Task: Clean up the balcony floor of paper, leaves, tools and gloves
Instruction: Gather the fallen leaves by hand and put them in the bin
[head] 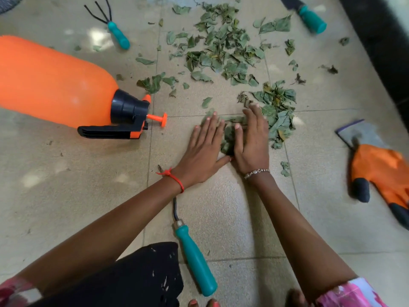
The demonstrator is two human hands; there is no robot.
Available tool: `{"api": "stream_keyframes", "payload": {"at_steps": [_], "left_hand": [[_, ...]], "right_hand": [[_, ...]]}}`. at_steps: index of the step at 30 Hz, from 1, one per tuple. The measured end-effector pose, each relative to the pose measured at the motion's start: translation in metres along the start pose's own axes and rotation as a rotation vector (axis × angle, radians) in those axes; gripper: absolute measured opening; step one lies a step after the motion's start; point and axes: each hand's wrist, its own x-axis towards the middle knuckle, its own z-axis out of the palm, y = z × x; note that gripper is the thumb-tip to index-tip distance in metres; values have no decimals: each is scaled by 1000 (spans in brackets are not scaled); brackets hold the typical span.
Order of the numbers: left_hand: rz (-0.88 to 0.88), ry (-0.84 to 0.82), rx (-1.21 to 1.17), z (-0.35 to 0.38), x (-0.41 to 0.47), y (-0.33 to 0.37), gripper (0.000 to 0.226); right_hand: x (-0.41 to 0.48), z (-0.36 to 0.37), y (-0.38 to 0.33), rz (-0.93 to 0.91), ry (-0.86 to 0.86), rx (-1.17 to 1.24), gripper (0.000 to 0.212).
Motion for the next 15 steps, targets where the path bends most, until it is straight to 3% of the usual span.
{"api": "stream_keyframes", "payload": {"at_steps": [3, 6, 10, 13, 15], "left_hand": [[-161, 89, 38, 4, 16, 3, 104], [-259, 70, -9, 9, 33, 5, 116], [-144, 104, -92, 10, 59, 9, 114], [-17, 124, -157, 6, 82, 9, 105], [40, 136, -167, 3, 101, 4, 103]], "right_hand": [[8, -12, 17, 211, 178, -162, 47], [13, -19, 37, 426, 94, -247, 63], [19, -8, 37, 346, -44, -114, 64], [36, -11, 35, 273, 38, 257, 51], [56, -17, 48, 286, 131, 281, 45]]}}
